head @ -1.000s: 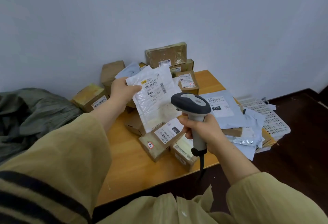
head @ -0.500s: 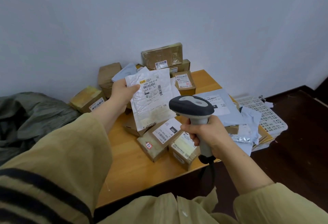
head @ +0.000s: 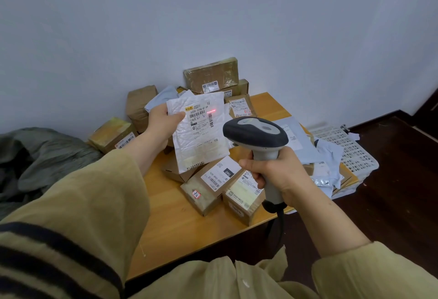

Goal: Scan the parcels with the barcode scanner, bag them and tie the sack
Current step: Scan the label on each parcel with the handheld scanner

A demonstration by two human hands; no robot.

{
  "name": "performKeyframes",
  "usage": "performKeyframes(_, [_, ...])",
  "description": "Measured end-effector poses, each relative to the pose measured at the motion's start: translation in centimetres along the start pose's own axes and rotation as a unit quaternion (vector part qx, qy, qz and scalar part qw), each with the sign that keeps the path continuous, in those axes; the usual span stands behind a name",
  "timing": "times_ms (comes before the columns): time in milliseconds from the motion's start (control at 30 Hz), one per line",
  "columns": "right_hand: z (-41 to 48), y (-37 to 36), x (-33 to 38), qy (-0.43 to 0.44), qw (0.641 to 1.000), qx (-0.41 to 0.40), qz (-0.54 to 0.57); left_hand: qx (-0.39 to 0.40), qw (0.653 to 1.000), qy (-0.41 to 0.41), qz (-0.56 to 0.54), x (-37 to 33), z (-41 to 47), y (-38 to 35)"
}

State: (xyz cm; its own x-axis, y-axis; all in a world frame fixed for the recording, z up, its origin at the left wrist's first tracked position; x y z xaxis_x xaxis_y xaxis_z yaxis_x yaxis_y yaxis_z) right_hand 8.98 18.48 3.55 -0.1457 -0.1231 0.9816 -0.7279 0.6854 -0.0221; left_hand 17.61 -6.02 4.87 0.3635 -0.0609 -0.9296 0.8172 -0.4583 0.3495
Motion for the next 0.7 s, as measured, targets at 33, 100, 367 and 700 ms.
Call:
performKeyframes(33, [-0.03, 0.02, 0.07, 0.002, 1.0, -0.001, 0.003, 0.001, 1.0, 0.001, 0.001, -0.04, -0.02, -0.05])
performKeyframes(100, [-0.09, 0.07, 0.22, 0.003, 1.0, -0.002, 0.004, 0.002, 1.0, 0.003, 0.004, -0.05, 0.02, -0.16])
performKeyframes(367, [-0.2, 0.28, 0.12, -0.001, 1.0, 0.001, 0.0, 0.001, 1.0, 0.003, 0.007, -0.03, 0.34, -0.3])
performKeyframes(700, [0.0, 0.29, 0.31, -0.003, 1.0, 0.001, -0.003, 0.007, 1.0, -0.001, 0.004, -0.09, 0.64, -0.6])
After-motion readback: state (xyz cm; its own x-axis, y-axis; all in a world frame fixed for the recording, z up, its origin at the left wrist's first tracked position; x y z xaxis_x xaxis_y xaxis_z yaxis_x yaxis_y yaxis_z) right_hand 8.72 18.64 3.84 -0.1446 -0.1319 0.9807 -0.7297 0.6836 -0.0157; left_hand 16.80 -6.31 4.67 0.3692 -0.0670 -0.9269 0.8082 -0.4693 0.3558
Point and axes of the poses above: each hand's wrist, its own z-axis towards the middle knuckle, its own y-axis out of the back of the hand, x = y × z, the point moved 3 cm from there along z, towards the middle knuckle, and after that the axes turned 6 degrees about z, right-handed, at the moved point
